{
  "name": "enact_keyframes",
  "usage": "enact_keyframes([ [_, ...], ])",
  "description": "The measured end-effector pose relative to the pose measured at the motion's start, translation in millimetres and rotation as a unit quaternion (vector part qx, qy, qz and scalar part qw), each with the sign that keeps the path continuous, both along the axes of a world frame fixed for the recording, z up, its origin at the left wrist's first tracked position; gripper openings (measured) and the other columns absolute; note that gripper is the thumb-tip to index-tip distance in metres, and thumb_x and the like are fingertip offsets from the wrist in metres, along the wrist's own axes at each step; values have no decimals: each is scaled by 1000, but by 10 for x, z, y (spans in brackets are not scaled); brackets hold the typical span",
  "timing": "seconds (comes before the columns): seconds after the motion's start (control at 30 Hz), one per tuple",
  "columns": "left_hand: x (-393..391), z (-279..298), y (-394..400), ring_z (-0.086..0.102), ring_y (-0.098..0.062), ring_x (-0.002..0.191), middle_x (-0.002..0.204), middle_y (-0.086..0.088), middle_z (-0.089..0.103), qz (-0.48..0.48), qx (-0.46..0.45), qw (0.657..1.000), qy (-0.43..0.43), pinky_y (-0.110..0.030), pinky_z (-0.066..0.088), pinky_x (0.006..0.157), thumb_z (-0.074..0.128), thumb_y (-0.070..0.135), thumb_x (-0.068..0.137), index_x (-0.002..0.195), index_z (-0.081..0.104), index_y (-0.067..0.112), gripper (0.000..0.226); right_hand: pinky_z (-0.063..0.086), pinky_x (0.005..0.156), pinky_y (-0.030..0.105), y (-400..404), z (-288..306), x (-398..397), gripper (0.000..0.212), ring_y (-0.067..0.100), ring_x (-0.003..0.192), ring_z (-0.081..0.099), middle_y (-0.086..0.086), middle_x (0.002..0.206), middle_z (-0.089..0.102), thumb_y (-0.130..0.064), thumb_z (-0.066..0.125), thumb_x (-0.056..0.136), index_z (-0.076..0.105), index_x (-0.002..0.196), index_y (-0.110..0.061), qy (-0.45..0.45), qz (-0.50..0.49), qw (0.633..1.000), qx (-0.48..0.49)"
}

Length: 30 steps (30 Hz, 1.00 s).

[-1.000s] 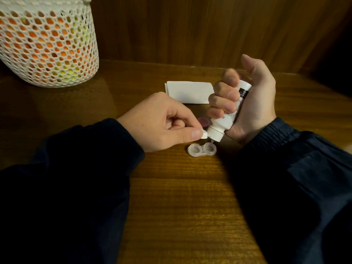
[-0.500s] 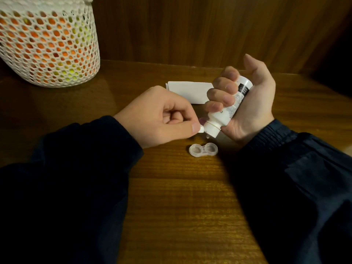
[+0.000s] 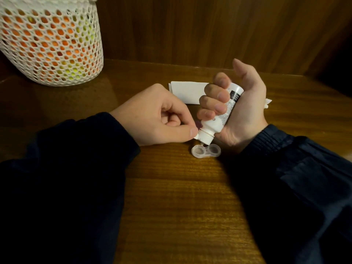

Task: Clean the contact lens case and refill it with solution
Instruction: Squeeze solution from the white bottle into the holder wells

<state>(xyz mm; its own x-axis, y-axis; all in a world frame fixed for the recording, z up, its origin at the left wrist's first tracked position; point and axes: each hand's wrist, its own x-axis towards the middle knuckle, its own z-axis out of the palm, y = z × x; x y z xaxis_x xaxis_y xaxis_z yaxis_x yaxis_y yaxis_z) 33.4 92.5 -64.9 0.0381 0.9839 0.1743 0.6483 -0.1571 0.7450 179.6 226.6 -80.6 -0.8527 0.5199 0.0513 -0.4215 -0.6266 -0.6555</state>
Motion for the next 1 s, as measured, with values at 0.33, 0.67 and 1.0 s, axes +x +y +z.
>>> enact_keyframes([
  [0.33,-18,-20,7,43,-16,45,63,-17,67,-7,-16,1000,-21,-21,29,42,78,20,89,90,85,16,8,32,45,20,-36,10,2,56,10,35,35,-5,45,40,-52,43,102,49,58,-18,-2,-12,1000,4],
  [0.67,-44,-44,28,44,-22,44,64,-15,71,-8,-11,1000,-19,-23,31,41,78,18,91,93,85,17,7,33,43,20,-55,44,1,56,11,34,33,-6,45,36,-53,44,101,47,57,-19,-9,-17,1000,12],
  [1.0,-43,-50,26,45,-20,45,65,-13,72,-9,-3,1000,-16,-23,31,42,78,17,90,94,85,17,7,33,43,20,-59,52,1,57,10,34,33,-5,44,37,-53,42,102,46,56,-19,-10,-23,1000,17],
])
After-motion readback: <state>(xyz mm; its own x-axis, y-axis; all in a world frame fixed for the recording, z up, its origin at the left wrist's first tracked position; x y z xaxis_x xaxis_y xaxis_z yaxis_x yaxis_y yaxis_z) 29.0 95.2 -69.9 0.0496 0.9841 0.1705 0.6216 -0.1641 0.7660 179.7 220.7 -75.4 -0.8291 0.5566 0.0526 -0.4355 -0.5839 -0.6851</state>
